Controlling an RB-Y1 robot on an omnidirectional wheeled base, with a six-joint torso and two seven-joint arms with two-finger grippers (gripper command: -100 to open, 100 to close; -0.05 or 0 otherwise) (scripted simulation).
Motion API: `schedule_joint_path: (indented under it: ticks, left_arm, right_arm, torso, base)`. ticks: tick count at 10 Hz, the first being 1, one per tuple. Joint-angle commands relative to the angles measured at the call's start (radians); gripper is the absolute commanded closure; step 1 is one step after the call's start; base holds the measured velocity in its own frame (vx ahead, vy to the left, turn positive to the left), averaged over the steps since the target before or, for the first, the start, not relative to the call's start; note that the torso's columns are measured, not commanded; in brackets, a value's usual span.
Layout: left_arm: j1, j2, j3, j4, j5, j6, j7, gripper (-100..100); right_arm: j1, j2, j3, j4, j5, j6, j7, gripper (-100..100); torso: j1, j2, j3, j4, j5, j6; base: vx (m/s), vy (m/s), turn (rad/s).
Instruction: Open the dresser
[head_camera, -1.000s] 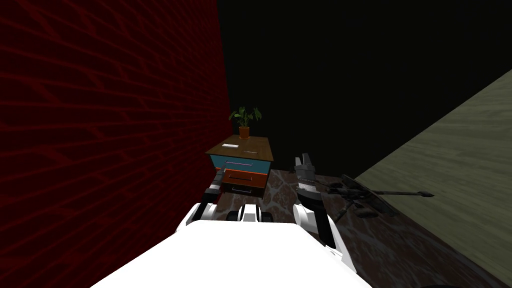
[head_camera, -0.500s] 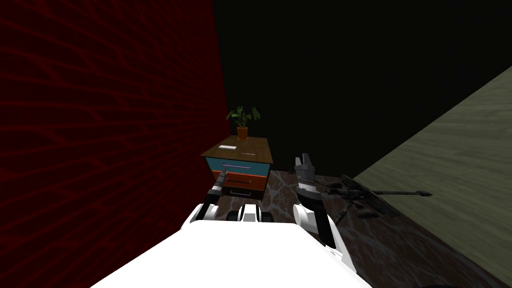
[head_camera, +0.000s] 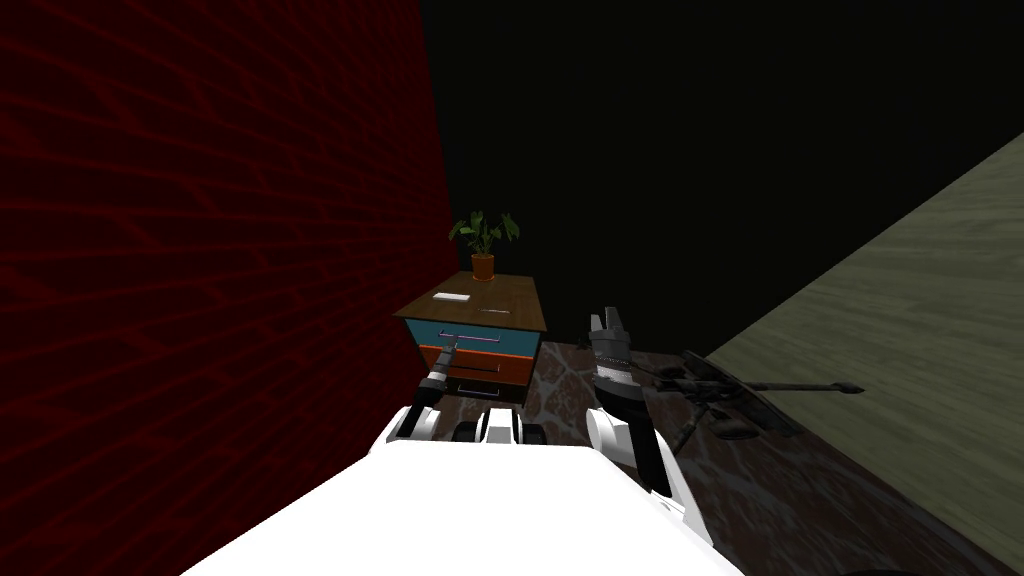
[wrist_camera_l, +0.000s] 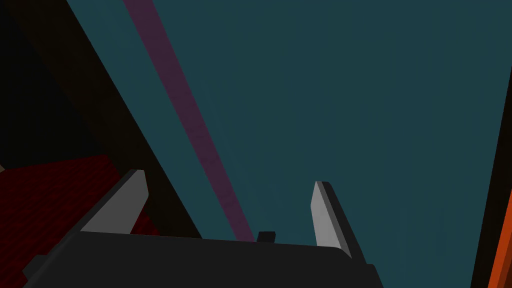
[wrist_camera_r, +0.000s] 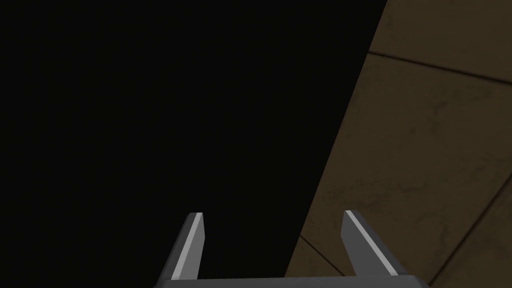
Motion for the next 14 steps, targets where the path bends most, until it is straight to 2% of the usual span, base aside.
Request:
schedule_joint_path:
  ticks: [1,2,7,14]
  left_arm:
    - [-0.002,0.003,0.001,-0.011,0.001,0.014,0.003,-100]
    - [-0.003,0.004,0.001,-0.013,0.001,0.017,0.004,100]
    - [0.026,0.014,-0.012,-0.060,-0.001,0.031,0.014,100]
    - [0.064,0.023,-0.030,-0.088,-0.005,0.031,0.023,100]
  right_arm:
    - [0.000,0.000,0.000,0.000,0.000,0.000,0.000,0]
    - [0.000,0.000,0.000,0.000,0.000,0.000,0.000,0]
    - [-0.001,0.000,0.000,0.000,0.000,0.000,0.000,0]
    - [0.000,0.000,0.000,0.000,0.000,0.000,0.000,0]
  torso:
    - [0.000,-0.001,-0.001,-0.001,0.000,0.000]
    - [0.001,0.001,0.000,0.000,0.000,0.000]
    - [0.001,0.002,0.001,0.000,0.000,-0.002]
    - [0.000,-0.005,-0.003,0.000,-0.001,0.000]
  base:
    - [0.031,-0.004,-0.002]
    - [0.006,-0.001,0.001]
    - [-0.162,0.006,0.016]
    - [-0.144,0.006,0.018]
